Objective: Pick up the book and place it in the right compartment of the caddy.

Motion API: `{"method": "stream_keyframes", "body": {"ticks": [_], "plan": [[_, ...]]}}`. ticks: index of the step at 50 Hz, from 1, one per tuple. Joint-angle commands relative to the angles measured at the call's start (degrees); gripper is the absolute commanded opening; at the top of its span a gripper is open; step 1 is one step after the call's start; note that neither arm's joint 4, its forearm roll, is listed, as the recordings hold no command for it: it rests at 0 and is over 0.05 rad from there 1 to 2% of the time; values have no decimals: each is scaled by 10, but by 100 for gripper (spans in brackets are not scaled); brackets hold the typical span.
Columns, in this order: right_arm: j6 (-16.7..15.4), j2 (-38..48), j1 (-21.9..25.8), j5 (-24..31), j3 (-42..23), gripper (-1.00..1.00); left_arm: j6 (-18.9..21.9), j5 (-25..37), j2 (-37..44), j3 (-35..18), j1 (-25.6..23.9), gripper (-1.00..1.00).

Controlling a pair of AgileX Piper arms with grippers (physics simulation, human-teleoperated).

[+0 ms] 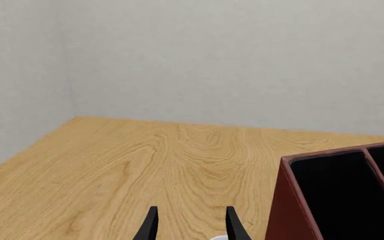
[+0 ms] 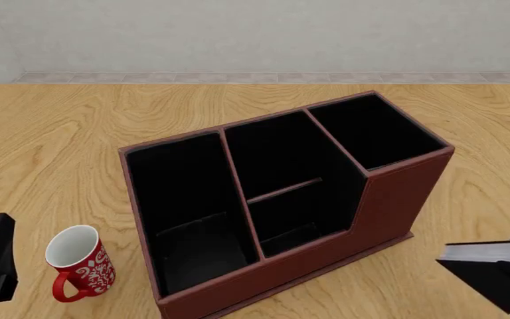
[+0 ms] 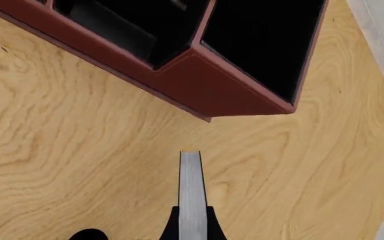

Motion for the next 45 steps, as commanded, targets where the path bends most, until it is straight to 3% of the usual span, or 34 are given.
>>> {"method": "stream_keyframes", "body": {"ticks": [1, 17, 30, 45], "plan": [[8, -4, -30, 16, -59, -100, 0, 0, 1, 0, 0, 100], [17, 9, -76, 16, -113, -100, 0, -2, 0, 2, 0, 100], [-11, 24, -125, 16, -169, -100, 0, 2, -1, -1, 0, 100], [-31, 57, -145, 16, -252, -100, 0, -3, 1, 1, 0, 100]]}}
